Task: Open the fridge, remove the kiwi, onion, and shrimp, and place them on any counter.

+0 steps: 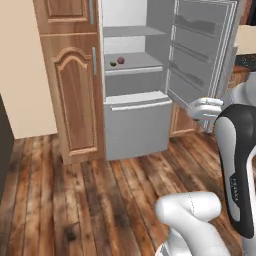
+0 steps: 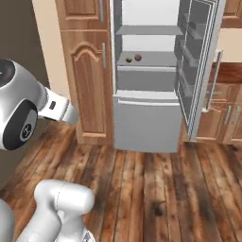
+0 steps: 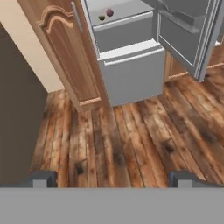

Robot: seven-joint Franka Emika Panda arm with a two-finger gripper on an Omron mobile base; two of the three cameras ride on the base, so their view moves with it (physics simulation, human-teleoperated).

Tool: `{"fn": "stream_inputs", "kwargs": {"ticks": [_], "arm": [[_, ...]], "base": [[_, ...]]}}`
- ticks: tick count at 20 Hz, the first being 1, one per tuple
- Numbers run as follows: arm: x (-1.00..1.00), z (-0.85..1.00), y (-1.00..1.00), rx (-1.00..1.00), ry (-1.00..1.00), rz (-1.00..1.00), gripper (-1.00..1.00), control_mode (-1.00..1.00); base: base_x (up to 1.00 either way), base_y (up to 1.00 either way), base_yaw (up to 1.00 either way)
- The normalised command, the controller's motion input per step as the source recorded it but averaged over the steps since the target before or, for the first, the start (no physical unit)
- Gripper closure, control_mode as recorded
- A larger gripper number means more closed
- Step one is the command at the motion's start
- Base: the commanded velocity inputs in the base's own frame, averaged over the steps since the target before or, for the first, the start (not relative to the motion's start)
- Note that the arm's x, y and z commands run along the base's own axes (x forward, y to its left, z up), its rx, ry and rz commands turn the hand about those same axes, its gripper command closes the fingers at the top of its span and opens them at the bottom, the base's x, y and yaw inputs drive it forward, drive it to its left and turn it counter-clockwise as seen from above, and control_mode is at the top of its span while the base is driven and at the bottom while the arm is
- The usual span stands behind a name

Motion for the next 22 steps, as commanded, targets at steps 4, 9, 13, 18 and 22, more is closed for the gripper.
{"fn": "stream_inputs", "kwargs": {"ticks": [4,9,13,18,22], "arm": [[0.0,0.0,0.0,0.0,0.0,0.0,-1.0,1.0],[0.0,0.0,0.0,0.0,0.0,0.0,-1.0,1.0],[0.0,0.0,0.0,0.0,0.0,0.0,-1.0,1.0],[0.0,0.0,0.0,0.0,0.0,0.0,-1.0,1.0],[0.0,0.0,0.0,0.0,0.0,0.0,-1.0,1.0]], "base": [[0.77,-0.09,0.67],[0.84,-0.26,0.19],[0.6,-0.5,0.07],[0.59,-0.52,0.04],[0.69,-0.57,0.04]]}}
